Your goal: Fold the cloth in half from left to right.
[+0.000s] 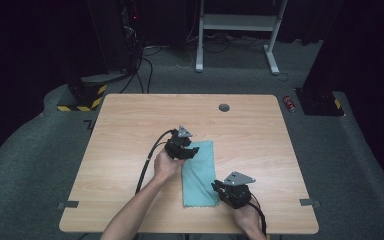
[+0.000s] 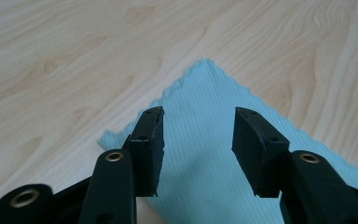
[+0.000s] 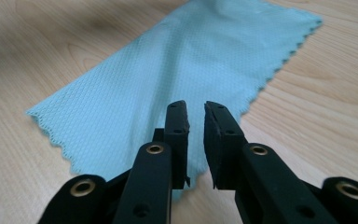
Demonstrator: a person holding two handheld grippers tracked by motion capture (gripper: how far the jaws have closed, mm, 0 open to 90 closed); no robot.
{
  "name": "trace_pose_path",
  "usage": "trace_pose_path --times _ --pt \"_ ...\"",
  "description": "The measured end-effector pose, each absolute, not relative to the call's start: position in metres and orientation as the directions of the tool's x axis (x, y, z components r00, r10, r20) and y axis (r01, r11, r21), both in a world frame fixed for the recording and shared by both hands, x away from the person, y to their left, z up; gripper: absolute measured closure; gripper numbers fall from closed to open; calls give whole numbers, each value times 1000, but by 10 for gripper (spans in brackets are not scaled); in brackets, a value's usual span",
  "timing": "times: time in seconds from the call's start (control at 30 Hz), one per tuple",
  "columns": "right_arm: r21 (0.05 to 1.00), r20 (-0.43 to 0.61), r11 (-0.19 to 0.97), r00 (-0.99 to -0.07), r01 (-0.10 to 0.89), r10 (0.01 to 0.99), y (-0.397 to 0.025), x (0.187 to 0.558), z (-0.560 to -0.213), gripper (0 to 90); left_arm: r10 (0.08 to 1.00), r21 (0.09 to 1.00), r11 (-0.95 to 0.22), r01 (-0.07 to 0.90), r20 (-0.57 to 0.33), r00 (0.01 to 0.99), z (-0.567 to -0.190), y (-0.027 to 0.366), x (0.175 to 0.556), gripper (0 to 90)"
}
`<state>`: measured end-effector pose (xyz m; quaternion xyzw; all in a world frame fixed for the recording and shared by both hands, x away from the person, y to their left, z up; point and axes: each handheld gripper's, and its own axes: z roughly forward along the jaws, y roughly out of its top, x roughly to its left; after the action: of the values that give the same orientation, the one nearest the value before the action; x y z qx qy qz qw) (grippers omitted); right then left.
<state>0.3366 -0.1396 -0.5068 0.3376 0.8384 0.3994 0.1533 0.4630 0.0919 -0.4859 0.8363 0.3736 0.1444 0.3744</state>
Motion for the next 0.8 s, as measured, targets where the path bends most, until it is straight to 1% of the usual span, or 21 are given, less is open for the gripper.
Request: trace_pose_path --times 0.13,0.23,0.37,0.63,0.8 --pt "756 17 468 -729 458 685 -130 349 -511 805 729 732 -449 511 -30 684 -490 98 453 528" --pt "751 15 474 -729 460 684 -126 354 -513 791 731 726 -458 513 -21 683 -495 101 448 525" --pt "740 6 494 -738 457 674 -121 358 -516 770 743 720 -450 528 -26 669 -500 105 448 525" --pt "721 2 513 -741 466 671 -122 362 -520 745 778 683 -470 559 22 628 -510 116 456 526" --pt "722 -8 516 -740 461 673 -122 361 -517 719 798 681 -451 577 17 603 -511 126 457 525"
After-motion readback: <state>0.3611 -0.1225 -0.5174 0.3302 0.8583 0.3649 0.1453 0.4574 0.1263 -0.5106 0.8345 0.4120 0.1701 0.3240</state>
